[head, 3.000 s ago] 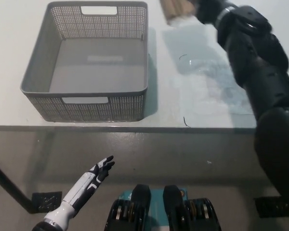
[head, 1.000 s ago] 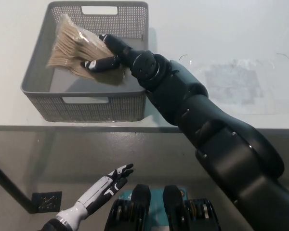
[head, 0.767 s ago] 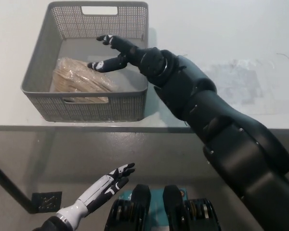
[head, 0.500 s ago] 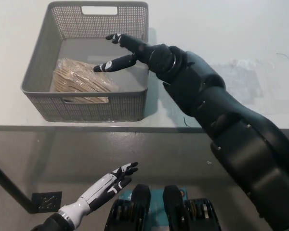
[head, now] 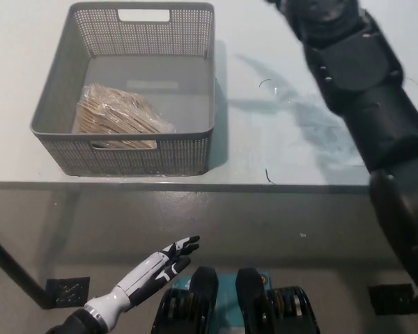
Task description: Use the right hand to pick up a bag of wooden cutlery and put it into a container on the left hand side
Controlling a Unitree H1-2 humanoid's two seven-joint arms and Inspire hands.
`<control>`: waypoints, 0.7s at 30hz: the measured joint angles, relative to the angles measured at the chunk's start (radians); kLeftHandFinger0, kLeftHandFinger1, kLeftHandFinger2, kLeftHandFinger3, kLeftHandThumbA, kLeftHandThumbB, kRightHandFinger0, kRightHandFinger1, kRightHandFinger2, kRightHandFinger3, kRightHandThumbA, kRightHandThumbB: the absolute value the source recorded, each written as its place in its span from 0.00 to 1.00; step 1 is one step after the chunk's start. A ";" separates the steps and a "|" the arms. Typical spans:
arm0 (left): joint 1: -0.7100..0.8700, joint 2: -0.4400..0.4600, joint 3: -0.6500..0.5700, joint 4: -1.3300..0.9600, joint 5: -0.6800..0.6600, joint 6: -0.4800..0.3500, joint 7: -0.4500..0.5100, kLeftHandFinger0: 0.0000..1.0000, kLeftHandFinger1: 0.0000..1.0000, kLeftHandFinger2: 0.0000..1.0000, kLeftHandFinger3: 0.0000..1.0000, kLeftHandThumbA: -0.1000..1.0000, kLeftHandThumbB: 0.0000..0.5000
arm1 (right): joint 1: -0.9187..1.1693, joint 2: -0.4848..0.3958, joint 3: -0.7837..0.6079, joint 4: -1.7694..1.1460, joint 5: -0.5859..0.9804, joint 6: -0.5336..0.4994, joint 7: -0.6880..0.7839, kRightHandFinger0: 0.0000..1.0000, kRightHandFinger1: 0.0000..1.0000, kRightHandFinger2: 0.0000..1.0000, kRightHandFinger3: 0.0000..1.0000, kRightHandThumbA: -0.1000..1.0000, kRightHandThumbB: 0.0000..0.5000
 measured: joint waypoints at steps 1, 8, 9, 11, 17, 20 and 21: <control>0.000 0.000 0.000 0.000 0.000 0.000 0.000 1.00 1.00 1.00 1.00 1.00 0.89 | 0.016 -0.004 -0.006 -0.024 0.003 0.003 0.001 1.00 1.00 1.00 1.00 0.96 0.75; 0.008 0.000 0.001 0.001 0.000 0.003 0.000 1.00 1.00 1.00 1.00 1.00 0.92 | 0.289 -0.026 -0.073 -0.311 0.054 0.042 0.011 1.00 1.00 1.00 1.00 1.00 0.61; 0.010 0.000 0.001 0.001 0.000 0.003 0.000 1.00 1.00 1.00 1.00 1.00 0.92 | 0.340 -0.029 -0.083 -0.352 0.061 0.046 0.013 1.00 1.00 1.00 1.00 1.00 0.61; 0.014 0.000 0.001 0.001 0.000 0.003 0.000 1.00 1.00 1.00 1.00 1.00 0.92 | 0.429 -0.033 -0.098 -0.420 0.077 0.054 0.016 1.00 1.00 1.00 1.00 1.00 0.63; 0.037 -0.003 0.012 0.005 -0.001 0.003 0.001 1.00 1.00 1.00 1.00 1.00 0.78 | 0.720 -0.035 -0.141 -0.636 0.124 0.079 0.018 1.00 1.00 1.00 1.00 1.00 0.72; 0.051 -0.011 0.028 0.017 -0.002 0.000 0.005 1.00 1.00 1.00 1.00 1.00 0.75 | 0.864 -0.034 -0.154 -0.741 0.150 0.083 0.018 1.00 1.00 1.00 1.00 1.00 0.71; 0.057 -0.016 0.035 0.024 -0.003 -0.001 0.007 1.00 1.00 1.00 1.00 1.00 0.73 | 0.913 -0.032 -0.159 -0.781 0.161 0.084 0.018 1.00 1.00 1.00 1.00 1.00 0.67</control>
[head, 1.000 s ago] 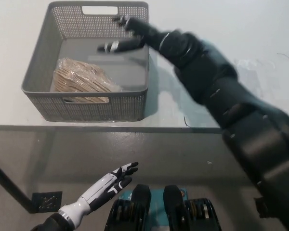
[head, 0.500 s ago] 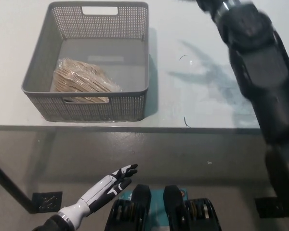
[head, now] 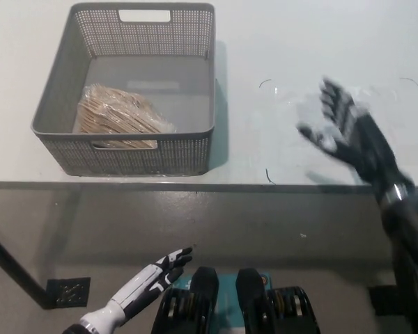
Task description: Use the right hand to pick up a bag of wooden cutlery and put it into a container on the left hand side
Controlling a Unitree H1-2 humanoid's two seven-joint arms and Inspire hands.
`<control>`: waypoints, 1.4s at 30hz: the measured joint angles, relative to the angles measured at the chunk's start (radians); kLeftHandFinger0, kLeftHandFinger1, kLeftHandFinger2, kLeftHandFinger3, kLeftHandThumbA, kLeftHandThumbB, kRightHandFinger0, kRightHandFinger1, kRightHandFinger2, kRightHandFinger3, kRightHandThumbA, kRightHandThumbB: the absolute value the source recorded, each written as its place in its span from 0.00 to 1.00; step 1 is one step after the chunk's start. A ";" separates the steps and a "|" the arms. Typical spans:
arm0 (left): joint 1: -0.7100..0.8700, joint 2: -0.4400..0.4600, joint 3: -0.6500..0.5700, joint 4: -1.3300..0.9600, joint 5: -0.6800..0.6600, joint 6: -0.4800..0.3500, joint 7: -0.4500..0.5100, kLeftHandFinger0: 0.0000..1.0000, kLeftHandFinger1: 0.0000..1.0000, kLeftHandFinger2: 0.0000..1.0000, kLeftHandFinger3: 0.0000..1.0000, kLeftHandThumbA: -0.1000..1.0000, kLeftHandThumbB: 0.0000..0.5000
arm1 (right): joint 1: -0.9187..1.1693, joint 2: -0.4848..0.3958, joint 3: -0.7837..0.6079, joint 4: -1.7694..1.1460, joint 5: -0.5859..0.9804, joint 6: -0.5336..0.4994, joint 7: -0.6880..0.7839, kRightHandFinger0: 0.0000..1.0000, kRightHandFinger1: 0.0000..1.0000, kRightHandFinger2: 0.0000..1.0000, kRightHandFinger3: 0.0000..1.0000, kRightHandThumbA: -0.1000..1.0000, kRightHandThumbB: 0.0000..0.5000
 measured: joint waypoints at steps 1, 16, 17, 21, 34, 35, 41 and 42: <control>0.006 -0.006 0.007 0.008 -0.002 -0.003 0.003 1.00 1.00 1.00 1.00 1.00 0.70 | 0.045 0.002 -0.004 -0.033 0.008 0.000 0.000 1.00 1.00 1.00 1.00 1.00 0.65; 0.156 -0.206 0.165 0.038 -0.044 -0.139 0.165 1.00 1.00 1.00 1.00 1.00 0.55 | 0.613 0.247 0.061 -0.159 0.198 -0.116 0.025 1.00 1.00 1.00 1.00 1.00 0.50; 0.162 -0.215 0.167 0.038 -0.048 -0.144 0.171 1.00 1.00 1.00 1.00 1.00 0.54 | 0.622 0.263 0.078 -0.136 0.197 -0.134 0.026 1.00 1.00 1.00 1.00 1.00 0.51; 0.176 -0.235 0.170 0.039 -0.055 -0.157 0.192 1.00 1.00 1.00 1.00 1.00 0.49 | 0.621 0.287 0.116 -0.055 0.196 -0.169 0.026 1.00 1.00 1.00 1.00 1.00 0.45; 0.182 -0.257 0.187 0.066 -0.112 -0.172 0.195 1.00 1.00 1.00 1.00 1.00 0.51 | 0.533 0.283 0.138 0.020 0.187 -0.232 0.017 1.00 1.00 1.00 1.00 1.00 0.49; 0.182 -0.256 0.190 0.070 -0.118 -0.173 0.195 1.00 1.00 1.00 1.00 1.00 0.52 | 0.533 0.282 0.139 0.020 0.185 -0.235 0.016 1.00 1.00 1.00 1.00 1.00 0.47; 0.187 -0.257 0.196 0.076 -0.134 -0.174 0.195 1.00 1.00 1.00 1.00 1.00 0.54 | 0.544 0.271 0.139 0.020 0.184 -0.238 0.013 1.00 1.00 1.00 1.00 1.00 0.52; 0.189 -0.257 0.196 0.077 -0.135 -0.174 0.194 1.00 1.00 1.00 1.00 1.00 0.53 | 0.547 0.269 0.139 0.020 0.184 -0.238 0.013 1.00 1.00 1.00 1.00 1.00 0.52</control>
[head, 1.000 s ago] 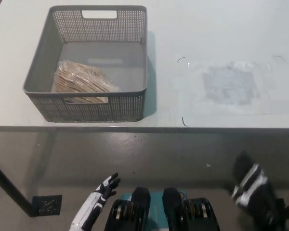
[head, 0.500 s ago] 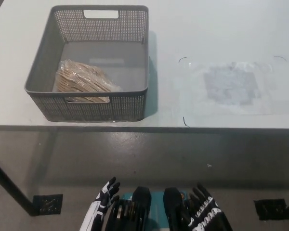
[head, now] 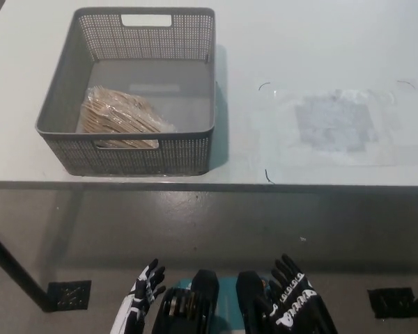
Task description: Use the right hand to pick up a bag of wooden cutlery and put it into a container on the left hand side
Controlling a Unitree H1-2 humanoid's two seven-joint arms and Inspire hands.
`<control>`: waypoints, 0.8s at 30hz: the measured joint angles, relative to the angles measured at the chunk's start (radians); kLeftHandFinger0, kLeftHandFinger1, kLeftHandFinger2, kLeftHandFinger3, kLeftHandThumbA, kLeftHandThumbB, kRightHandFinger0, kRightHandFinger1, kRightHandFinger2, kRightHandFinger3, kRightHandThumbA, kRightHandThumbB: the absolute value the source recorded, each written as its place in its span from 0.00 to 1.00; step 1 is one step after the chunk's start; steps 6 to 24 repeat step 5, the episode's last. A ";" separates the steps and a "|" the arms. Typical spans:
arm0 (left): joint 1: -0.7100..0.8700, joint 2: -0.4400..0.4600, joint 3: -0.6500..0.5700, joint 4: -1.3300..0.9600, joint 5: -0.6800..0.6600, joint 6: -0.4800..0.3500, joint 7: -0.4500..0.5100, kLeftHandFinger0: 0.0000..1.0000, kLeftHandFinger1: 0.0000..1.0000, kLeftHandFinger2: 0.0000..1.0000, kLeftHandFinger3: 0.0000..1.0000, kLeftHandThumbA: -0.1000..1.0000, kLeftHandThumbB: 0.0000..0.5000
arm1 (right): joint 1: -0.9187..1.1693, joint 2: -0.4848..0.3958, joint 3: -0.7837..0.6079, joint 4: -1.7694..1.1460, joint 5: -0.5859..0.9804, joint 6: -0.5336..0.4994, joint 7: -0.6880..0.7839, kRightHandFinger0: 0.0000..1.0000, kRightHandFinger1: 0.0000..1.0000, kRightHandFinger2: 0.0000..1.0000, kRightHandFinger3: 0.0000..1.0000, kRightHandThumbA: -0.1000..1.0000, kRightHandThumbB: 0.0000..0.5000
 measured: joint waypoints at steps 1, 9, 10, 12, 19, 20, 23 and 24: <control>0.002 0.000 0.000 0.001 -0.002 0.000 0.000 1.00 1.00 1.00 1.00 1.00 0.52 | 0.003 -0.002 0.000 0.000 0.000 0.000 0.000 1.00 1.00 1.00 1.00 1.00 0.52; 0.012 -0.001 0.000 0.002 -0.010 0.000 0.000 1.00 1.00 1.00 1.00 1.00 0.50 | 0.014 -0.009 0.002 -0.001 -0.007 -0.001 -0.001 1.00 1.00 1.00 1.00 1.00 0.44; 0.012 -0.001 0.000 0.002 -0.010 0.000 0.000 1.00 1.00 1.00 1.00 1.00 0.50 | 0.014 -0.009 0.002 -0.001 -0.007 -0.001 -0.001 1.00 1.00 1.00 1.00 1.00 0.44; 0.012 -0.001 0.000 0.002 -0.010 0.000 0.000 1.00 1.00 1.00 1.00 1.00 0.50 | 0.014 -0.009 0.002 -0.001 -0.007 -0.001 -0.001 1.00 1.00 1.00 1.00 1.00 0.44; 0.012 -0.001 0.000 0.002 -0.010 0.000 0.000 1.00 1.00 1.00 1.00 1.00 0.50 | 0.014 -0.009 0.002 -0.001 -0.007 -0.001 -0.001 1.00 1.00 1.00 1.00 1.00 0.44; 0.012 -0.001 0.000 0.002 -0.010 0.000 0.000 1.00 1.00 1.00 1.00 1.00 0.50 | 0.014 -0.009 0.002 -0.001 -0.007 -0.001 -0.001 1.00 1.00 1.00 1.00 1.00 0.44; 0.012 -0.001 0.000 0.002 -0.010 0.000 0.000 1.00 1.00 1.00 1.00 1.00 0.50 | 0.014 -0.009 0.002 -0.001 -0.007 -0.001 -0.001 1.00 1.00 1.00 1.00 1.00 0.44; 0.012 -0.001 0.000 0.002 -0.010 0.000 0.000 1.00 1.00 1.00 1.00 1.00 0.50 | 0.014 -0.009 0.002 -0.001 -0.007 -0.001 -0.001 1.00 1.00 1.00 1.00 1.00 0.44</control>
